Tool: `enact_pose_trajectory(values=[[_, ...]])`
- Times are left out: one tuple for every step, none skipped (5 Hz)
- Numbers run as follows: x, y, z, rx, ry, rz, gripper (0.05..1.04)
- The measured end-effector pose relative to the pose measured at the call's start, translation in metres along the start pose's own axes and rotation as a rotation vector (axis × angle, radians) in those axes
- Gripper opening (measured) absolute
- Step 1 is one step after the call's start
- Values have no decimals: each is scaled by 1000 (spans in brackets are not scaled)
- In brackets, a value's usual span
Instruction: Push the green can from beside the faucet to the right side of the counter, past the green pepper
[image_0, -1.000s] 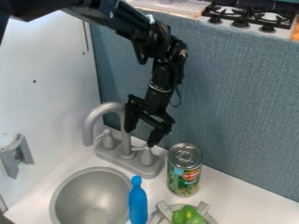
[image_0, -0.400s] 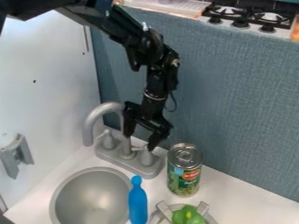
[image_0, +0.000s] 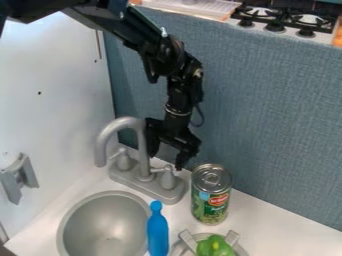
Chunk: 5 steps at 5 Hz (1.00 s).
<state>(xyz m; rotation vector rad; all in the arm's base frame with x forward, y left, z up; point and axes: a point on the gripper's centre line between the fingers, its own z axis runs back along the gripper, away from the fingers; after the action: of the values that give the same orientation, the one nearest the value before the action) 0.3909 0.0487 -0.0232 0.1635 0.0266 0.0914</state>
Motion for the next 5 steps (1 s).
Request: enact_pose_trajectory(values=[[1,-6,-13,-20,25,-39,1002],[0,-23,-17,3,89,-104,1002],[-4,-45,-17,4,119,-178,1001],[-6,-69,-14,-33,114,-267,1001],[-3,-118,-7,-96,57,-380,999]])
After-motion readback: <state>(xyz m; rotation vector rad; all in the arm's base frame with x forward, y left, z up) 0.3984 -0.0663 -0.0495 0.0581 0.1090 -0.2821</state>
